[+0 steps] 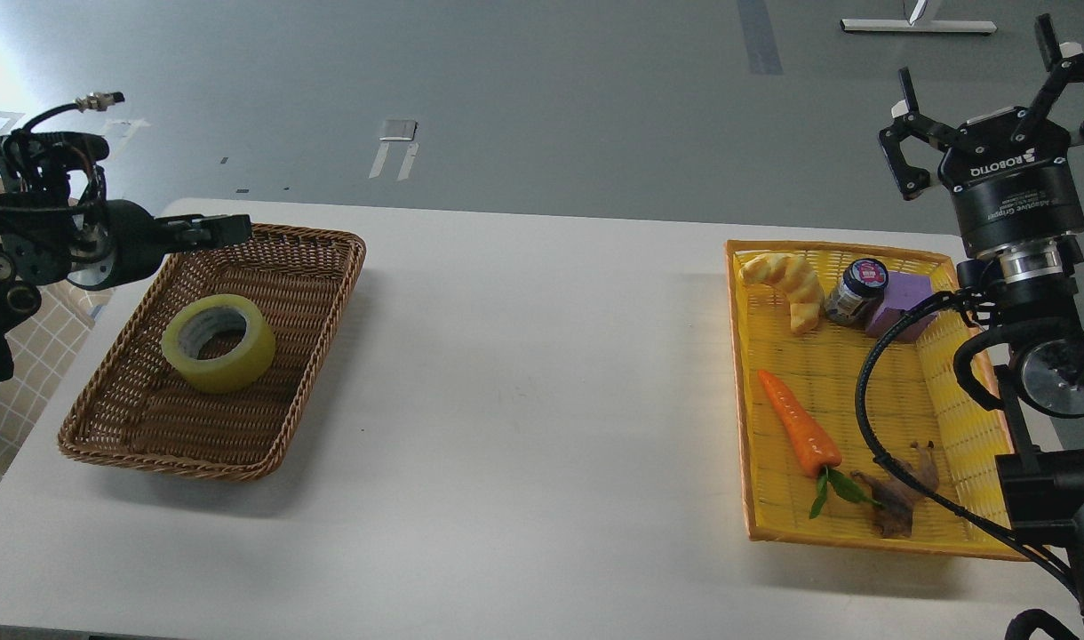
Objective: Place and transfer tape with both arms
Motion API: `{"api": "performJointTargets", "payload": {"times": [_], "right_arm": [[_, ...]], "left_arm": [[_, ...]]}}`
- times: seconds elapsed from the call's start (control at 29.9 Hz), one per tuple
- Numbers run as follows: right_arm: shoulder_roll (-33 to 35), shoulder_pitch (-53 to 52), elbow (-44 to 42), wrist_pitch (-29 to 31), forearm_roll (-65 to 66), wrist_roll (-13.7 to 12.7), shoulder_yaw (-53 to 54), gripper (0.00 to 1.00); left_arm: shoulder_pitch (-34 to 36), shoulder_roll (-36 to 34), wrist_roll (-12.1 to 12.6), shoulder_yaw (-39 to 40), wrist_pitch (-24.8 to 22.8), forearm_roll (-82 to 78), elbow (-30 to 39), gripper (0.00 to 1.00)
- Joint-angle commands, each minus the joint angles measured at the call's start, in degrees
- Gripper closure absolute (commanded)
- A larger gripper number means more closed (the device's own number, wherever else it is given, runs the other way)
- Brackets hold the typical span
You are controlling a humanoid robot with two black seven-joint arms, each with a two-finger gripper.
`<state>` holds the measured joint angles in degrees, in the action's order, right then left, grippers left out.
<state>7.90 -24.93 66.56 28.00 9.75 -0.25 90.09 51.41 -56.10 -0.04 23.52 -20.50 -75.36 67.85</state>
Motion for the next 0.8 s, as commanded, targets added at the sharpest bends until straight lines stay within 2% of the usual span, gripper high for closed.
{"api": "performJointTargets", "payload": {"times": [0.0, 0.17, 0.27, 0.6, 0.77], "right_arm": [[0.01, -0.03, -0.03, 0.0, 0.0, 0.08, -0.01, 0.0], [0.27, -0.29, 0.06, 0.0, 0.0, 0.08, 0.08, 0.0], [0.36, -0.73, 0.32, 0.0, 0.0, 0.08, 0.08, 0.0], [0.8, -2.05, 0.06, 0.0, 0.09, 0.08, 0.08, 0.0], [1.06, -2.05, -0.12, 0.0, 0.18, -0.01, -0.01, 0.0]], "left_arm": [[5.52, 1.16, -1.36, 0.73, -0.15, 12.03, 0.88, 0.19], [8.44, 3.71, -4.96, 3.98, -0.33, 29.43, 1.06, 0.05], [8.44, 7.21, -7.43, 7.76, -0.24, 39.99, 0.97, 0.03], [6.42, 16.01, -7.96, 14.97, -0.33, 57.33, 0.36, 0.02], [1.51, 20.84, -7.87, 22.61, -2.25, 61.99, 0.36, 0.02]]}}
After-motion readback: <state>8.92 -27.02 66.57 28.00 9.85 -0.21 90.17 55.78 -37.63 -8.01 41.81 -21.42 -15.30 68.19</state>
